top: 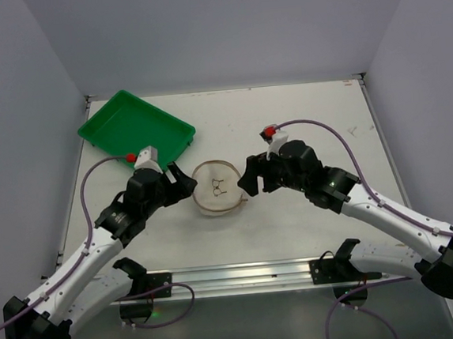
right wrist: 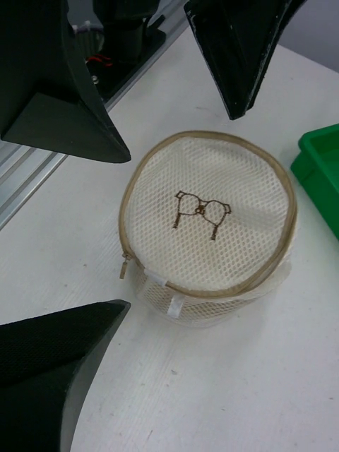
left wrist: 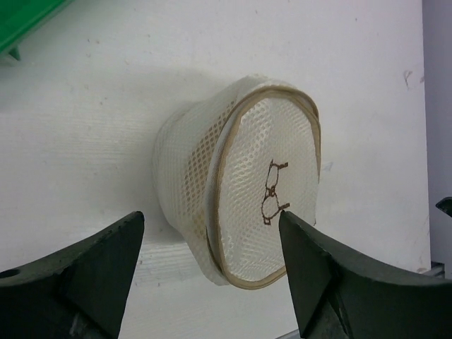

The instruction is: Unzip the laundry bag and remove the bra

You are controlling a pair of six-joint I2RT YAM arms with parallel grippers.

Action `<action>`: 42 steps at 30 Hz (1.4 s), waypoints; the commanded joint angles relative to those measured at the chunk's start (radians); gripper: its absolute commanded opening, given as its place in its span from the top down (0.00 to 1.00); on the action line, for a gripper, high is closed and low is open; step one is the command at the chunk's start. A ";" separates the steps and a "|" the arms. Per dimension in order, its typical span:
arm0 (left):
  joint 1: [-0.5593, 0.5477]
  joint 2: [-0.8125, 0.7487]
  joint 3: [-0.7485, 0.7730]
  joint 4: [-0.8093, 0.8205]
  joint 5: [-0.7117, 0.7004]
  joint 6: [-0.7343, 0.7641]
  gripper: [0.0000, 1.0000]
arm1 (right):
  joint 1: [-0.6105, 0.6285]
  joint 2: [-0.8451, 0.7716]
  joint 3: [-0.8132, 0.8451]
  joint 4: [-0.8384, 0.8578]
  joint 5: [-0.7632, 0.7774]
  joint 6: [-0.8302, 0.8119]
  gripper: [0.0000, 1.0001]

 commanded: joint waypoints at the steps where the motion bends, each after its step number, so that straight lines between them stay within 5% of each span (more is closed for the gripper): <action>1: 0.007 -0.024 0.058 -0.024 -0.106 0.052 0.22 | 0.017 0.016 0.054 0.013 0.064 0.015 0.20; 14: 0.004 0.284 0.245 0.039 -0.042 0.289 0.50 | 0.020 -0.013 -0.014 0.040 0.093 0.043 0.16; 23: -0.010 0.338 0.253 0.039 -0.023 0.295 0.72 | 0.020 -0.057 -0.074 0.050 0.090 0.054 0.16; 30: -0.014 0.336 0.253 0.037 -0.007 0.296 0.99 | 0.021 -0.073 -0.080 0.051 0.095 0.052 0.16; 42: -0.059 0.321 0.359 0.051 0.110 0.304 1.00 | 0.020 -0.160 -0.081 0.022 0.155 0.043 0.16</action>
